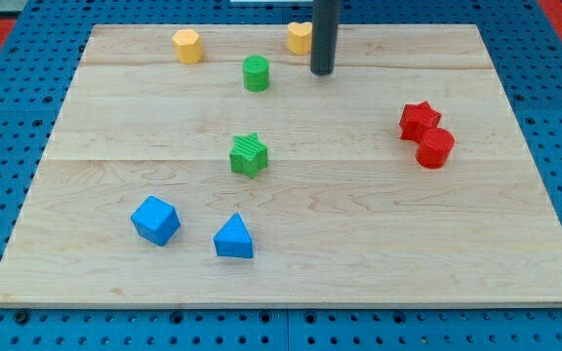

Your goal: Push the yellow hexagon into the yellow star

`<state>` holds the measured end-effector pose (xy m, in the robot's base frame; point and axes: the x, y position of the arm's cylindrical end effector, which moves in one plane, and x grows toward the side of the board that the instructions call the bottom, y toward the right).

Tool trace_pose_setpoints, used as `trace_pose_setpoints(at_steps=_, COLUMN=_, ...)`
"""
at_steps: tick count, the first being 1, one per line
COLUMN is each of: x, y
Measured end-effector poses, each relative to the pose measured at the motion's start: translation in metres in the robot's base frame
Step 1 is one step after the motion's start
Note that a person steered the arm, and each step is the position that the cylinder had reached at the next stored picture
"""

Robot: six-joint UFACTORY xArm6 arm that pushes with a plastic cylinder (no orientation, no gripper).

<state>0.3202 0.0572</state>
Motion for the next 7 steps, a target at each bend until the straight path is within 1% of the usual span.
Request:
trace_pose_setpoints(at_steps=1, x=0.039, y=-0.06)
trace_pose_setpoints(at_steps=2, x=0.039, y=-0.166)
trace_pose_setpoints(at_steps=3, x=0.004, y=-0.257)
trace_pose_setpoints(at_steps=4, x=-0.046, y=-0.254)
trace_pose_setpoints(at_steps=5, x=-0.06, y=-0.238)
trace_pose_setpoints(at_steps=6, x=-0.08, y=-0.182)
trace_pose_setpoints(at_steps=7, x=-0.084, y=-0.219)
